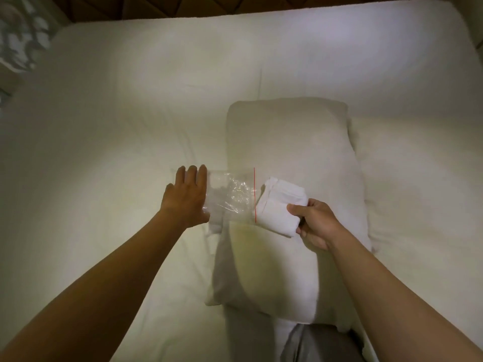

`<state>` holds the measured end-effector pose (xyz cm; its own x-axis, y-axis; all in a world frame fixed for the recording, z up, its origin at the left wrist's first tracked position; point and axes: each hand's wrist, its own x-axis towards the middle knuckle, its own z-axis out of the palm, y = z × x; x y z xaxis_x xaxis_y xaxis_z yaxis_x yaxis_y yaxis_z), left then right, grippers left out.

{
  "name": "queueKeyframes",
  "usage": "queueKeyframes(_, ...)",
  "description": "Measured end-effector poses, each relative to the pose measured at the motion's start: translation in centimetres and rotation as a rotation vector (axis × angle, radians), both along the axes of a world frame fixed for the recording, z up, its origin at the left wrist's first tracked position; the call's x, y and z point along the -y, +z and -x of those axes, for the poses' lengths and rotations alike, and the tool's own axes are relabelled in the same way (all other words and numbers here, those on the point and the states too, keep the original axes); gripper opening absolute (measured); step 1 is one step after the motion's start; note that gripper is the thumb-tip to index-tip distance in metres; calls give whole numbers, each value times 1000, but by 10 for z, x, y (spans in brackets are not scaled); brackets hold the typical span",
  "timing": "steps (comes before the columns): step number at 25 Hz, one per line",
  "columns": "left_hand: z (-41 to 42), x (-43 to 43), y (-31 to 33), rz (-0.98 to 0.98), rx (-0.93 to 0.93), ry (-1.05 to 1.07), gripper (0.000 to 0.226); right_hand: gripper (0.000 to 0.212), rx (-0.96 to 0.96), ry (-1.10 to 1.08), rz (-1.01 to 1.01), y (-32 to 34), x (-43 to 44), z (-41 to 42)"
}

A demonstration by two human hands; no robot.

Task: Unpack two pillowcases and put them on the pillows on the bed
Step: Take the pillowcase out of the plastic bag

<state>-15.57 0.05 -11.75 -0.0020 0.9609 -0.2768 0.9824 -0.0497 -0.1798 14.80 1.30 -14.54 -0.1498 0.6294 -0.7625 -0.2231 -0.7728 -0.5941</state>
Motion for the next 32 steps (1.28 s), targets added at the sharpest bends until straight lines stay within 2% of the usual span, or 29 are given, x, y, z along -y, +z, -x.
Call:
queueKeyframes(8,28,0,-43,73,66,330,113,28,315,-48,9,-29,-11,59)
queueKeyframes(10,32,-1,-57,92,142,470,109,15,407,-38,-14,-41,-16,62)
queueKeyframes(11,35,0,-64,98,174,539,107,9,435,-31,-35,-45,-17,63)
queueKeyframes(14,57,3,-85,123,188,642,114,17,450,-59,-103,-69,-18,68)
queueKeyframes(19,115,-3,-113,157,124,660,123,26,394,-96,-116,-92,-32,75)
queueKeyframes(25,134,-18,-147,140,136,576,124,3,522,-114,-113,-113,-43,72)
queueKeyframes(29,138,-25,-151,219,189,604,140,9,536,-116,-84,-125,-50,71)
queueKeyframes(31,125,-32,-135,318,77,589,151,13,534,-150,-62,-127,-52,71)
queueKeyframes(32,108,-38,-123,342,17,524,146,16,533,-167,-51,-128,-53,70)
